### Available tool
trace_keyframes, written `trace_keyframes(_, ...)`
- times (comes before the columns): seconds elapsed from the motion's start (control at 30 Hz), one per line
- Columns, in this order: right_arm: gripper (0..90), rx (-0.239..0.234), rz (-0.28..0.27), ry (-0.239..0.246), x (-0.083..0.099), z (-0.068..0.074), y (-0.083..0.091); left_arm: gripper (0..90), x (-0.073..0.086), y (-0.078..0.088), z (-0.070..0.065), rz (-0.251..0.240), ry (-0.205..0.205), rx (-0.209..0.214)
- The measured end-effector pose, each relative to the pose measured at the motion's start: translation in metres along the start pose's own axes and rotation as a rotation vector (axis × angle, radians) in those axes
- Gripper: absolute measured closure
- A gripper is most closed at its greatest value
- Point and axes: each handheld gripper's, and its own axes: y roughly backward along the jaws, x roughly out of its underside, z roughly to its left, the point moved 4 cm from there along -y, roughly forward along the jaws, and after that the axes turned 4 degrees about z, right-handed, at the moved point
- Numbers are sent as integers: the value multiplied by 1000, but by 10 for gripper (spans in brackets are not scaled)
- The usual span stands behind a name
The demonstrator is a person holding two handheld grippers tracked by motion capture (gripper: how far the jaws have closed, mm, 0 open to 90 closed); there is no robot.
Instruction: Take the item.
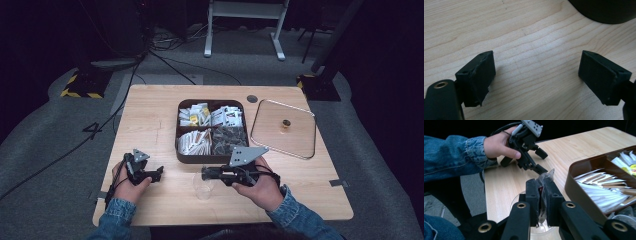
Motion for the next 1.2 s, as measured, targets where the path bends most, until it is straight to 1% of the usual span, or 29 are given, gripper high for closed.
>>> trace_keyframes(0.13, 836, 6, 23, 1, 5, 0, -6, 139, -3, -3, -1, 3, 8, -2)
trace_keyframes(0.2, 836, 5, 31, 1, 7, 2, -9, 133, -5, -4, 0, 6, 3, -10)
trace_keyframes(0.23, 835, 5, 37, 2, 8, 3, -12, 129, -5, -5, -1, 5, 10, -4)
trace_keyframes(0.3, 834, 4, 42, 1, 8, 3, -14, 129, -5, -5, -1, 5, 12, -4)
trace_keyframes(0.33, 814, -12, 66, -6, 10, 3, -17, 129, -5, -5, -1, 5, 12, -4)
trace_keyframes(0.37, 814, -12, 66, -6, 10, 3, -17, 129, -5, -5, -1, 5, 13, -3)
trace_keyframes(0.4, 783, -24, 75, -9, 11, 4, -19, 129, -5, -5, -1, 5, 13, -3)
trace_keyframes(0.43, 731, -33, 57, -22, 11, 4, -20, 129, -5, -5, -1, 5, 11, -5)
trace_keyframes(0.47, 692, -36, 37, -24, 10, 4, -20, 129, -5, -5, -1, 5, 12, -5)
trace_keyframes(0.5, 677, -30, 28, -19, 9, 4, -19, 130, -5, -5, -1, 4, 11, -5)
trace_keyframes(0.57, 635, -25, 5, -25, 6, 3, -17, 130, -5, -4, -1, 5, 8, -8)
trace_keyframes(0.6, 613, -15, -13, -28, 4, 0, -14, 130, -5, -4, -1, 5, 8, -8)
trace_keyframes(0.63, 613, -15, -13, -28, 4, 0, -14, 130, -5, -4, -1, 4, 8, -8)
trace_keyframes(0.9, 585, 32, -26, -58, 5, -15, -10, 130, -4, -4, -1, 4, 7, -4)
trace_keyframes(1.0, 581, 61, -39, -72, 4, -22, -5, 130, -4, -3, -2, 5, 5, -3)
trace_keyframes(1.03, 579, 80, -48, -80, 4, -28, -1, 130, -4, -3, -1, 6, 2, -2)
trace_keyframes(1.07, 579, 80, -48, -80, 4, -28, -1, 130, -3, -3, -2, 6, 3, -2)
trace_keyframes(1.2, 575, 102, -63, -99, 3, -35, 6, 130, -3, -3, -2, 6, 1, 0)
